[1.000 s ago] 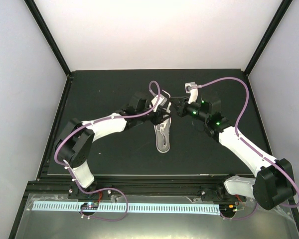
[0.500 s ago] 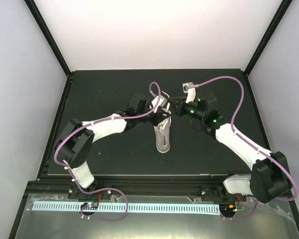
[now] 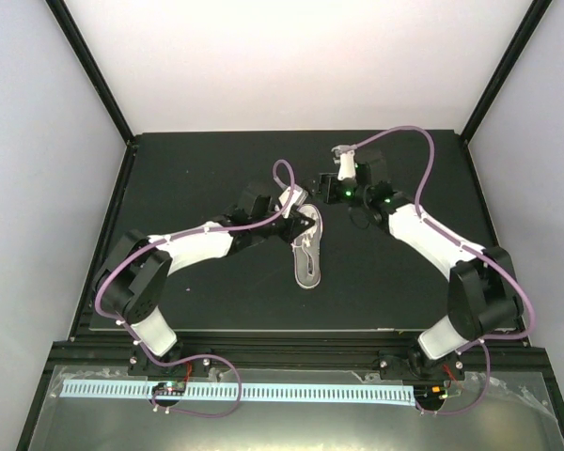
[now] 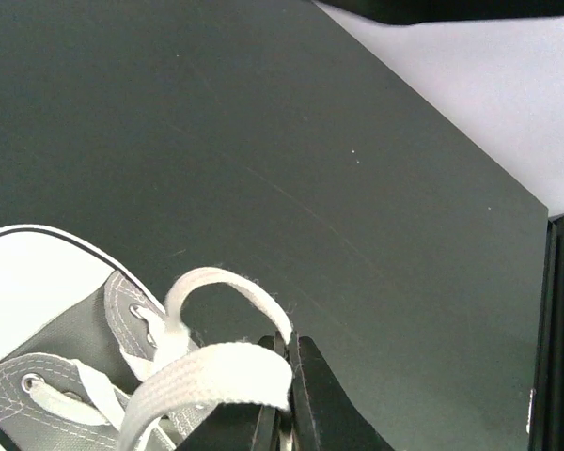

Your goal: Tie the shoes

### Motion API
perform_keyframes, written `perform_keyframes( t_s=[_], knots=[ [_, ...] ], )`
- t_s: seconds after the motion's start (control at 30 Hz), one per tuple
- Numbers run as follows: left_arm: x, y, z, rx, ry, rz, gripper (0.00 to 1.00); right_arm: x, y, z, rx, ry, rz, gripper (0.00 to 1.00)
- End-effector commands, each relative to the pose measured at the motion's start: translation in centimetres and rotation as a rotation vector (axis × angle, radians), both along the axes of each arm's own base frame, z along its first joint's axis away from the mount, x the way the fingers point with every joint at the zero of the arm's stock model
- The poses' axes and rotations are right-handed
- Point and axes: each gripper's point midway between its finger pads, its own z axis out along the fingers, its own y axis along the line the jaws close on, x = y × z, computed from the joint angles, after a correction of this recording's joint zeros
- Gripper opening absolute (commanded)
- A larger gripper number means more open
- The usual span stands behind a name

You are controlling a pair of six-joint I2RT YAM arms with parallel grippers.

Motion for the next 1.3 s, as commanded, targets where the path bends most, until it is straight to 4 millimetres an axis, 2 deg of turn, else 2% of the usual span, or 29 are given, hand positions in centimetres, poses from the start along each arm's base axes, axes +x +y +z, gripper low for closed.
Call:
perform_keyframes(
  t_s=[0.0, 0.07, 0.17, 0.37, 0.47, 0.7, 1.03, 1.27],
  knots=[
    [0.5, 0.3, 1.9, -0.049, -0.023, 0.026, 0.02, -0.3, -3.5, 2.5, -0.028, -0.070, -0.091, 0.81],
    [0.5, 0.2, 2.0, -0.057, -0.019, 0.020, 0.02, -0.8, -4.8, 1.6, -0.035, -0.064, -0.109, 0.77],
    [0.5, 0.2, 2.1, -0.061, -0.019, 0.017, 0.01, -2.2, -5.6, -1.3, -0.034, -0.017, -0.107, 0.68],
    [0.5, 0.3, 1.9, -0.053, -0.017, 0.020, 0.02, -5.6, -4.4, -5.4, 0.074, 0.022, -0.001, 0.58],
    [0.5, 0.3, 2.0, -0.053, -0.019, 0.021, 0.02, -6.5, -3.7, -6.8, 0.110, 0.028, 0.046, 0.52],
    [0.5, 0.3, 2.0, -0.054, -0.017, 0.023, 0.02, -6.3, -2.3, -9.2, 0.120, 0.035, 0.117, 0.44],
    [0.8, 0.2, 1.9, -0.048, -0.015, 0.025, 0.02, -5.7, -0.7, -10.3, 0.138, 0.038, 0.180, 0.37],
    [1.0, 0.0, 2.0, -0.046, -0.016, 0.023, 0.02, -5.0, -0.1, -11.7, 0.116, 0.061, 0.182, 0.33]
  ],
)
